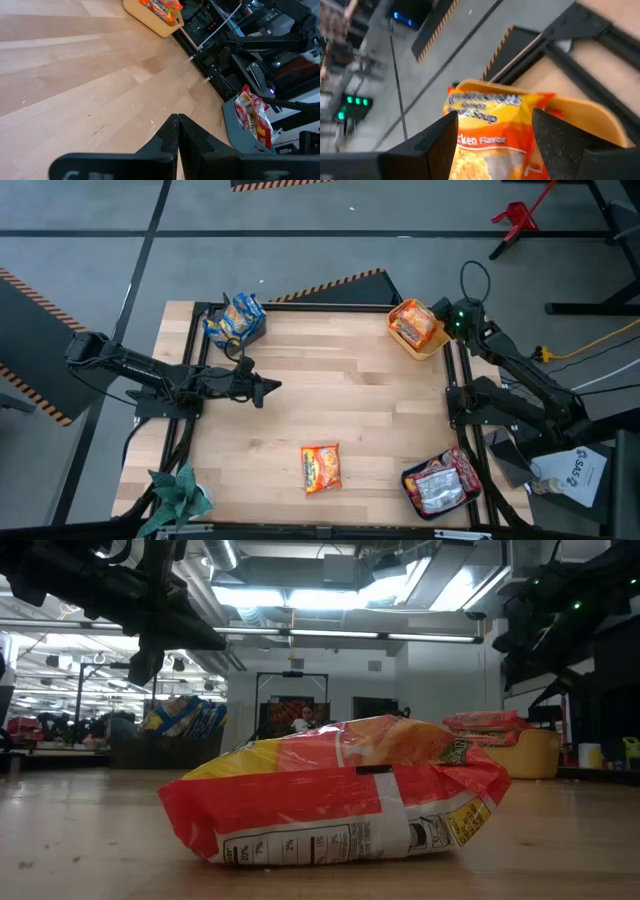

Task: Sort Maruchan noodles
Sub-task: Put the orange noodle pack into the yellow bin

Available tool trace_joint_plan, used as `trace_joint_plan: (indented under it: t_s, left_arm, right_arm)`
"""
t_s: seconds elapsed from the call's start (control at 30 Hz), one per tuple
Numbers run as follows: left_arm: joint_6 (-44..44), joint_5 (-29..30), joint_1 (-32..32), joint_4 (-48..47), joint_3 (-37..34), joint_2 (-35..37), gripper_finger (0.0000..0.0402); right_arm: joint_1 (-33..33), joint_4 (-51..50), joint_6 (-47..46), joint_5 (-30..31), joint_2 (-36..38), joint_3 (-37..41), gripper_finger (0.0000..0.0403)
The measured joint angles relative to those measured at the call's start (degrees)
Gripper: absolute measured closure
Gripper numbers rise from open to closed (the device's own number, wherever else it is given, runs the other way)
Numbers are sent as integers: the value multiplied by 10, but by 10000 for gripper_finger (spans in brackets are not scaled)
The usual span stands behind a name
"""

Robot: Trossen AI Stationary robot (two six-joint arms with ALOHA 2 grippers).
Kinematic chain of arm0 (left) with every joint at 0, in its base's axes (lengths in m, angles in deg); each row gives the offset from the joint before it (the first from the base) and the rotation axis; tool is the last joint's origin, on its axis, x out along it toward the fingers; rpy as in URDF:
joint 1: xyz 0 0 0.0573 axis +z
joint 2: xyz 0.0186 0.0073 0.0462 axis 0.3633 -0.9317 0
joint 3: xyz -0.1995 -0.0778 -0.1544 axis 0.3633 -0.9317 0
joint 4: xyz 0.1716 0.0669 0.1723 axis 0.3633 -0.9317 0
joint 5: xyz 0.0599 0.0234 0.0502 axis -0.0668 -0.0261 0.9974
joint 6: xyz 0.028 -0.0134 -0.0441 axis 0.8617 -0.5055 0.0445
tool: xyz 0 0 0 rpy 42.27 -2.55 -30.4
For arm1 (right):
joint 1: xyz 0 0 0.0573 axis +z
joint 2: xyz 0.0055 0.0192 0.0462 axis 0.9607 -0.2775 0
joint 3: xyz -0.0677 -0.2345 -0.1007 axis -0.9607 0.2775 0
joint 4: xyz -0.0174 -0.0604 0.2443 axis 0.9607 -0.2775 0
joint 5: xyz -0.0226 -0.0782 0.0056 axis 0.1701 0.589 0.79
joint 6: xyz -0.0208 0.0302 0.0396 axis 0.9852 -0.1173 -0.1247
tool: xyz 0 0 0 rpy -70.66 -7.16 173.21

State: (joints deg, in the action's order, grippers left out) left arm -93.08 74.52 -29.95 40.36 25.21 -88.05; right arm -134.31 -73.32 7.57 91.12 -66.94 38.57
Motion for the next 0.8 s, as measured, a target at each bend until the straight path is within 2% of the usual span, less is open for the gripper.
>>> trace_joint_plan:
  t_s: [0.1,0.2,0.3,0.4,0.5,0.6,0.8]
  left_arm:
    - [1,0,0,0,0,0,401]
    - [1,-3,0,1,0,0,401]
    - [9,-46,0,23,-1,0,401]
    - [39,-119,-14,72,-1,-10,401]
    - [63,-141,-48,80,10,-47,401]
    - [94,-151,-81,72,46,-119,401]
    - [205,-200,-120,75,160,-287,401]
  right_arm:
    - [0,-1,-9,20,19,0,165]
    - [0,37,23,-26,22,0,165]
    - [1,90,81,-136,19,0,165]
    - [7,124,108,-287,21,0,165]
    - [51,127,105,-373,21,0,165]
    - [131,124,104,-381,21,0,165]
    - [317,109,102,-280,5,0,165]
